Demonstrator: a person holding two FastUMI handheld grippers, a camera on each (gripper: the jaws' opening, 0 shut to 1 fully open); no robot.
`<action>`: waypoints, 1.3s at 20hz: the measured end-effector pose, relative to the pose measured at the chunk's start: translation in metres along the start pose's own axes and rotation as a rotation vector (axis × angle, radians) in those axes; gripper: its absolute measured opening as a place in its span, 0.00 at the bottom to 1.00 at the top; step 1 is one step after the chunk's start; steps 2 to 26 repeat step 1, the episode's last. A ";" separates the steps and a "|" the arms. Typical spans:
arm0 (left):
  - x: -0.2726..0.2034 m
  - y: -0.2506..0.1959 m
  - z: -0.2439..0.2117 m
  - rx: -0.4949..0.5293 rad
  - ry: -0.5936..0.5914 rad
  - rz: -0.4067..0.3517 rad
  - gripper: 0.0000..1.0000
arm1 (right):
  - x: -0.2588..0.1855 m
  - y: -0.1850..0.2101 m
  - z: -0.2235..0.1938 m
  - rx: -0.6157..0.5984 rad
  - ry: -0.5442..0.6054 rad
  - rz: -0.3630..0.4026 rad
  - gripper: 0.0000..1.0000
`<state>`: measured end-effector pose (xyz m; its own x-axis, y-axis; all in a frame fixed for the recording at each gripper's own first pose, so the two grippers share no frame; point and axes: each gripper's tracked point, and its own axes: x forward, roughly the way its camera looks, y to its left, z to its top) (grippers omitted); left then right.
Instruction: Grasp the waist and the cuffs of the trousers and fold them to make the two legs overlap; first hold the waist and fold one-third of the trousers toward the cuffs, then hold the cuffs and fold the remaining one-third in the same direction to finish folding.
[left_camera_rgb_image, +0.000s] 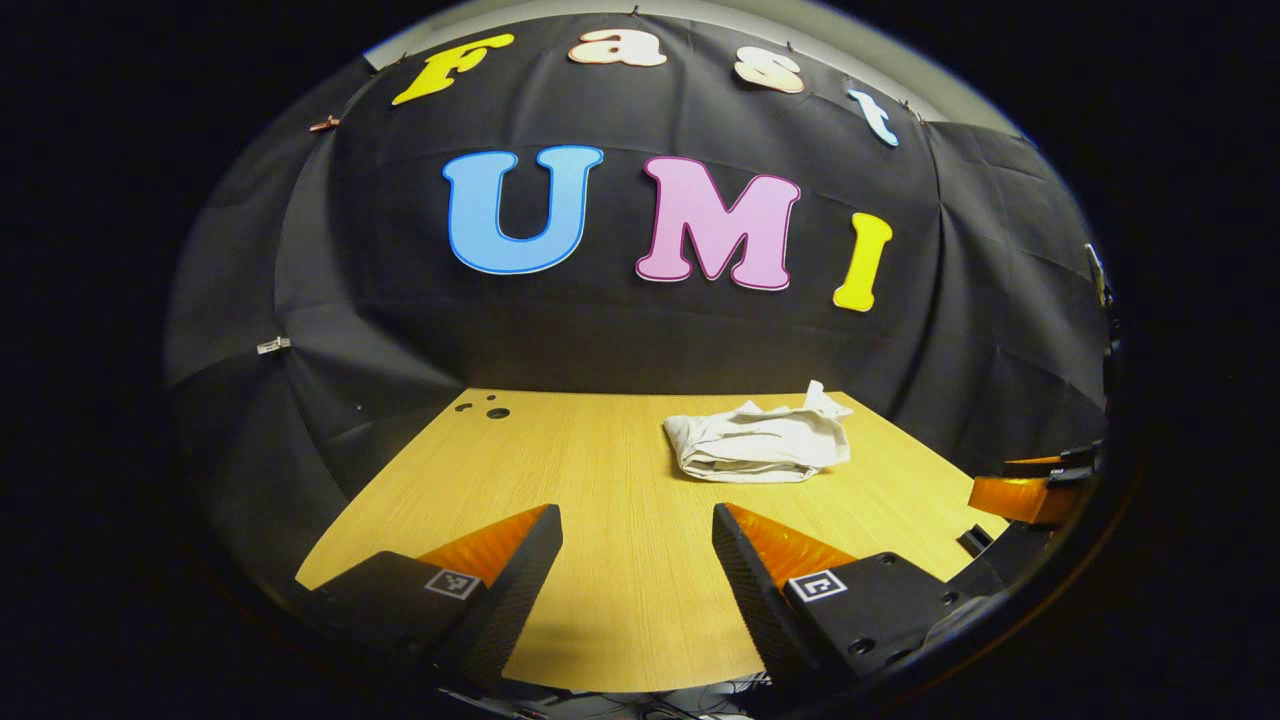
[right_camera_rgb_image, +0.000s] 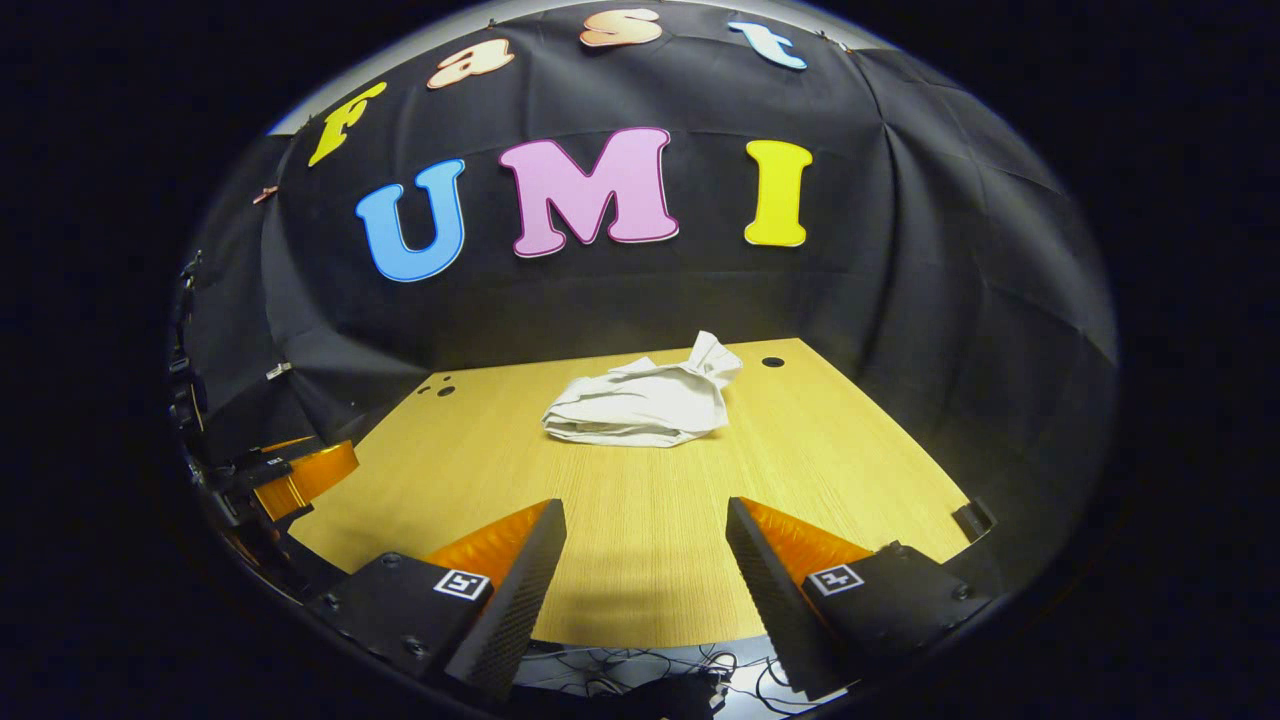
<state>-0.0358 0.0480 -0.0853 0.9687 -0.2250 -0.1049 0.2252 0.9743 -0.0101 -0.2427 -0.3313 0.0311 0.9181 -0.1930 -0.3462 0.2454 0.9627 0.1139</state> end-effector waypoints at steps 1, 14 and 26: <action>0.000 -0.001 -0.004 0.001 0.009 -0.003 0.96 | -0.001 0.002 -0.002 -0.003 0.004 0.001 0.99; 0.000 -0.001 -0.004 0.001 0.009 -0.003 0.96 | -0.001 0.002 -0.002 -0.003 0.004 0.001 0.99; 0.000 -0.001 -0.004 0.001 0.009 -0.003 0.96 | -0.001 0.002 -0.002 -0.003 0.004 0.001 0.99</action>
